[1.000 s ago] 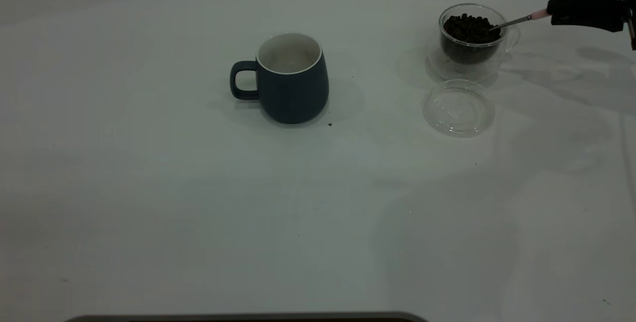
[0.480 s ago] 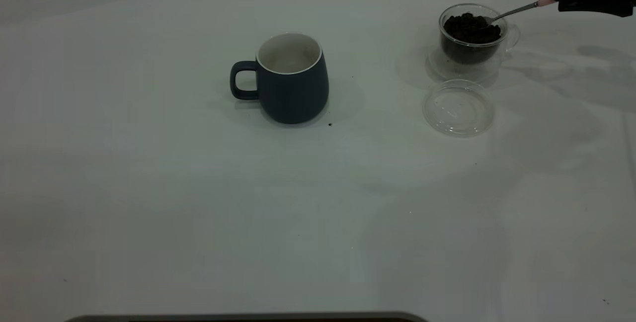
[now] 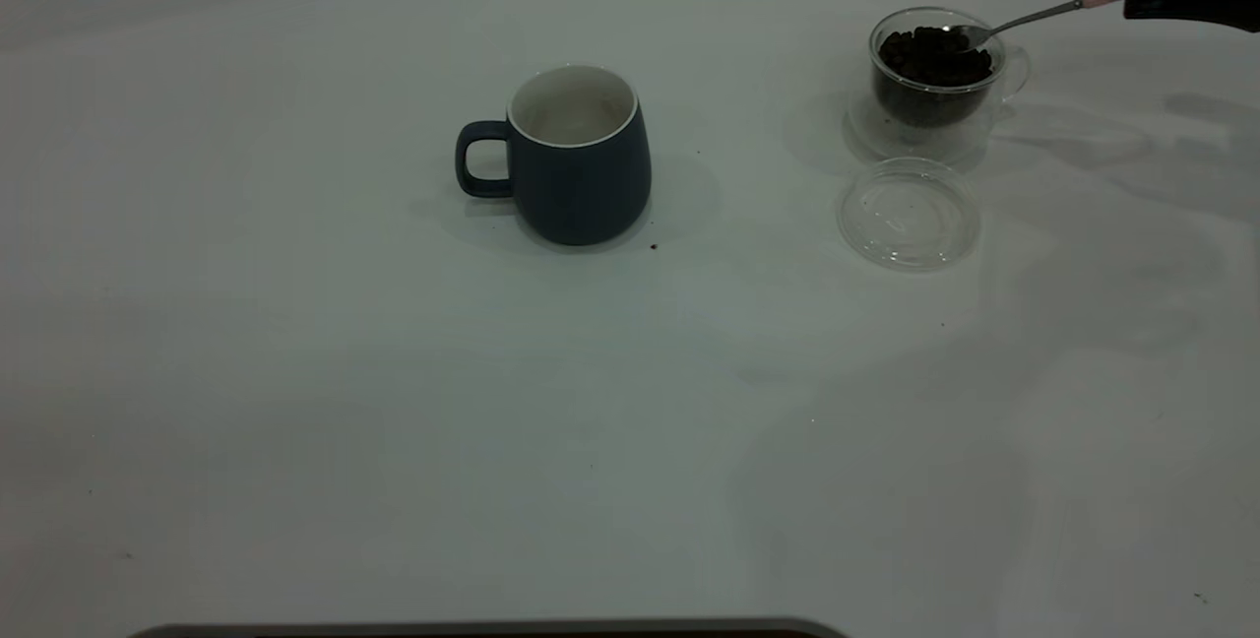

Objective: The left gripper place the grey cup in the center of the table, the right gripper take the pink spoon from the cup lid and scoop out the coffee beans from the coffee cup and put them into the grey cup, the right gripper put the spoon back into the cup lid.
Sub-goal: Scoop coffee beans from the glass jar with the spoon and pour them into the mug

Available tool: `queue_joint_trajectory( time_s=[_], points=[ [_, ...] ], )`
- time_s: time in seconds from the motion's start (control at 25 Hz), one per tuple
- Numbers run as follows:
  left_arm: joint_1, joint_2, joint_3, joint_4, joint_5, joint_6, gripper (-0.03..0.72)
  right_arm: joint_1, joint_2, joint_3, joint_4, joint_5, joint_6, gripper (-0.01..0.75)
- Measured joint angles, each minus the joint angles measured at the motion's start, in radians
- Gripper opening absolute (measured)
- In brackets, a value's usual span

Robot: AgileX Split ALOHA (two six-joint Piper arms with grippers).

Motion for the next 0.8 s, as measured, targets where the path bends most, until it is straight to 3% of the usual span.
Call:
queue_joint_trajectory(
  time_s=[0.8],
  points=[
    [0.000,0.000,0.000,0.000,0.000,0.000,0.567,-0.023,0.065,0.000,0.082,0.090,0.015,0.101]
  ],
)
